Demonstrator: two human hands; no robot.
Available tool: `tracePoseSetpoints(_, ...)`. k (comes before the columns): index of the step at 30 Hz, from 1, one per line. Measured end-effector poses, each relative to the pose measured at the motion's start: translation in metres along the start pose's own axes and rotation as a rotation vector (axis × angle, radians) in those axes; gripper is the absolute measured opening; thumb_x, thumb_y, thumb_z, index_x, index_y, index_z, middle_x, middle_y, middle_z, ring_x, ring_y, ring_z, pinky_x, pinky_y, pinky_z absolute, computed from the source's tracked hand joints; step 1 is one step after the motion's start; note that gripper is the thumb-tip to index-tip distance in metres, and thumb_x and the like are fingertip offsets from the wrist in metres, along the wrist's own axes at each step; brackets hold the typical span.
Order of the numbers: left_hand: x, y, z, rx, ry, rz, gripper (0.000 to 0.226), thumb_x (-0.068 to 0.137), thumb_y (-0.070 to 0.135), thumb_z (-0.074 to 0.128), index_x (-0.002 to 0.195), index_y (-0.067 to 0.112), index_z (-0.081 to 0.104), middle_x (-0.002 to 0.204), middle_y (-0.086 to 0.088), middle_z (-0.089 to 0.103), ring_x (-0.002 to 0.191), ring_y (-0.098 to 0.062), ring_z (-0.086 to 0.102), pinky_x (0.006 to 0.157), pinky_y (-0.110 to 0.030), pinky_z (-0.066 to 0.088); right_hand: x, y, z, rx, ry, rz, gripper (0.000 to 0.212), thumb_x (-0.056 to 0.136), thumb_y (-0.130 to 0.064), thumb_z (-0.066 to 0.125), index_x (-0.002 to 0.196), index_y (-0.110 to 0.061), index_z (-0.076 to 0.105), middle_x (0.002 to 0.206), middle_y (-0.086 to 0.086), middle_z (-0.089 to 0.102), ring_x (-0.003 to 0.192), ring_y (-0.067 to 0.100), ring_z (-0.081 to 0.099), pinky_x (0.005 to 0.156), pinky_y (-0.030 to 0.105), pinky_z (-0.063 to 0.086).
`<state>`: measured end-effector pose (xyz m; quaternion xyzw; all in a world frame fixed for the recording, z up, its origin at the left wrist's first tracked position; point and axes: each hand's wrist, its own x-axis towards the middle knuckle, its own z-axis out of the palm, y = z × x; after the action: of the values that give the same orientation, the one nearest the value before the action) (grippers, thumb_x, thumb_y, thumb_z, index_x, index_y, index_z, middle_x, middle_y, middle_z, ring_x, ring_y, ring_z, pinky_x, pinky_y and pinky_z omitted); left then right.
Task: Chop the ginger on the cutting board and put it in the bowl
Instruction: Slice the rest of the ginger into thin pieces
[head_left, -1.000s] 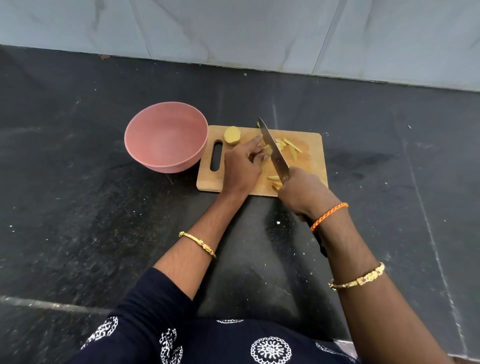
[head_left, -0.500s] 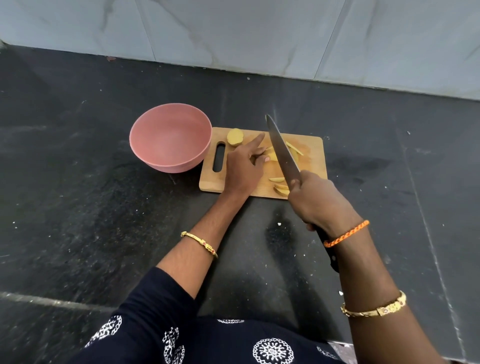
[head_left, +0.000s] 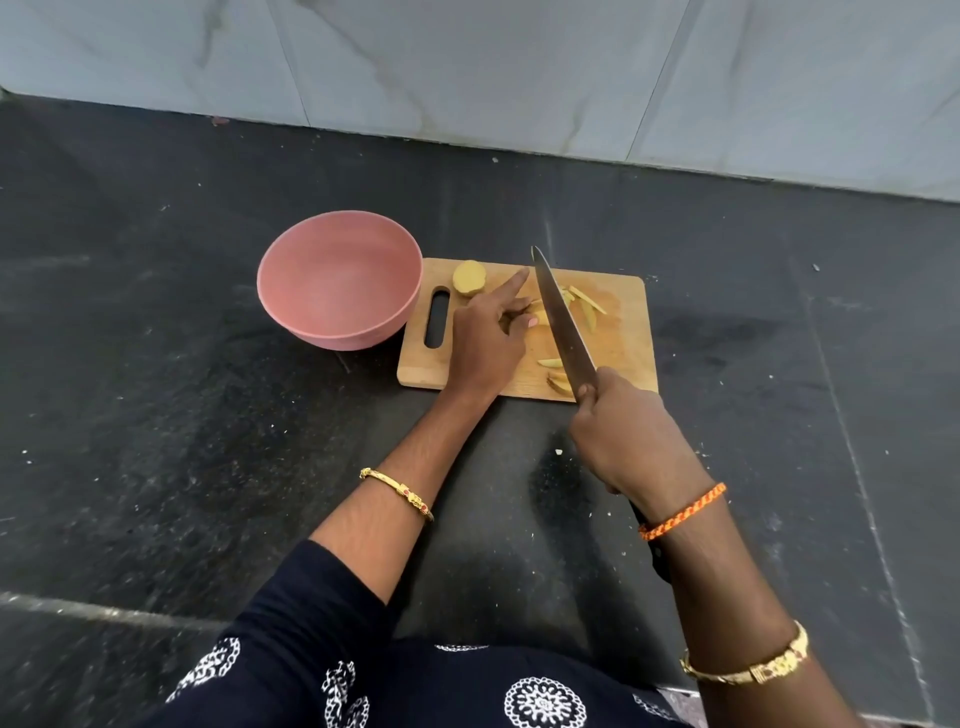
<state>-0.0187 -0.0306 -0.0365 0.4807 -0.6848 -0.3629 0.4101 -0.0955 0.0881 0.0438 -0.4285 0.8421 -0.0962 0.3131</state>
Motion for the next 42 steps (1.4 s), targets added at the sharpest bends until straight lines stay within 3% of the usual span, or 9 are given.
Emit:
tracePoseSetpoints(4,0.000,0.000,0.000,-0.006,-0.009,-0.011,0.053,0.079,0.000,0.069,0.129,0.009,0.053,0.110,-0.010,0.069,0.101,-0.009,0.064,0.092,-0.014,0.045,0.004,-0.001,-0.001,-0.007,-0.021,0.007,0.020,0.095,-0.024,0.034,0.108,-0.015,0.046,0.098,0.016,0.059,0.088,0.036,0.063,0.078,0.051,0.056)
tracePoseSetpoints(13,0.000,-0.001,0.002,0.008,0.000,-0.007,0.052,0.079,-0.001,0.069,0.129,0.003,0.052,0.111,-0.011,0.068,0.104,-0.011,0.064,0.096,-0.022,0.047,0.000,0.000,0.001,-0.026,-0.063,0.021,0.014,0.096,-0.019,0.035,0.107,-0.016,0.042,0.091,0.013,0.054,0.090,0.037,0.063,0.079,0.052,0.056)
tracePoseSetpoints(19,0.000,-0.002,0.003,0.033,0.007,-0.019,0.051,0.080,0.000,0.068,0.129,0.002,0.052,0.111,-0.011,0.068,0.104,-0.010,0.064,0.085,0.005,0.035,0.001,-0.006,-0.001,-0.042,-0.095,0.053,0.023,0.097,-0.021,0.039,0.118,-0.014,0.043,0.105,0.016,0.056,0.097,0.034,0.062,0.084,0.050,0.055)
tracePoseSetpoints(26,0.000,-0.001,0.002,0.039,0.042,-0.005,0.049,0.081,-0.002,0.067,0.127,0.003,0.053,0.105,-0.013,0.070,0.097,-0.003,0.061,0.080,0.010,0.031,-0.005,-0.001,0.005,-0.049,-0.160,0.085,0.026,0.096,-0.022,0.040,0.119,-0.011,0.045,0.112,0.016,0.054,0.101,0.034,0.060,0.086,0.049,0.054)
tracePoseSetpoints(29,0.000,-0.001,0.002,0.032,0.037,-0.007,0.049,0.082,-0.001,0.066,0.128,0.004,0.053,0.105,-0.013,0.070,0.099,-0.010,0.065,0.086,0.005,0.035,-0.010,-0.001,-0.002,-0.056,-0.185,0.089,0.028,0.096,-0.023,0.040,0.119,-0.010,0.045,0.113,0.016,0.054,0.102,0.034,0.060,0.087,0.048,0.054)
tracePoseSetpoints(32,-0.001,-0.001,0.003,0.026,0.033,-0.001,0.050,0.081,0.000,0.066,0.129,0.006,0.053,0.105,-0.012,0.070,0.101,-0.014,0.066,0.098,-0.022,0.046,-0.019,0.004,-0.010,-0.064,-0.234,0.104,0.027,0.098,-0.024,0.039,0.121,-0.011,0.043,0.111,0.014,0.053,0.101,0.032,0.061,0.087,0.046,0.054)
tracePoseSetpoints(34,0.000,-0.002,0.004,0.031,0.033,-0.003,0.051,0.081,0.000,0.068,0.129,0.007,0.053,0.105,-0.010,0.071,0.103,-0.015,0.065,0.101,-0.032,0.047,-0.027,0.006,-0.015,-0.042,-0.247,0.106,0.024,0.098,-0.024,0.036,0.119,-0.014,0.044,0.106,0.012,0.053,0.096,0.030,0.060,0.086,0.045,0.054)
tracePoseSetpoints(38,0.000,-0.004,0.004,0.019,0.030,-0.041,0.055,0.078,0.004,0.071,0.130,0.009,0.053,0.105,-0.006,0.071,0.104,-0.014,0.064,0.103,-0.033,0.045,-0.031,0.002,-0.024,-0.005,-0.218,0.085,0.016,0.099,-0.025,0.035,0.109,-0.016,0.043,0.096,0.009,0.053,0.079,0.023,0.056,0.077,0.041,0.056)
tracePoseSetpoints(42,0.000,-0.003,0.004,0.009,0.041,-0.062,0.056,0.078,0.007,0.073,0.130,0.009,0.052,0.102,-0.005,0.072,0.100,-0.010,0.065,0.104,-0.023,0.039,-0.022,-0.004,-0.022,-0.025,-0.206,0.062,0.014,0.100,-0.023,0.034,0.108,-0.015,0.042,0.088,0.008,0.050,0.075,0.021,0.054,0.074,0.038,0.055)
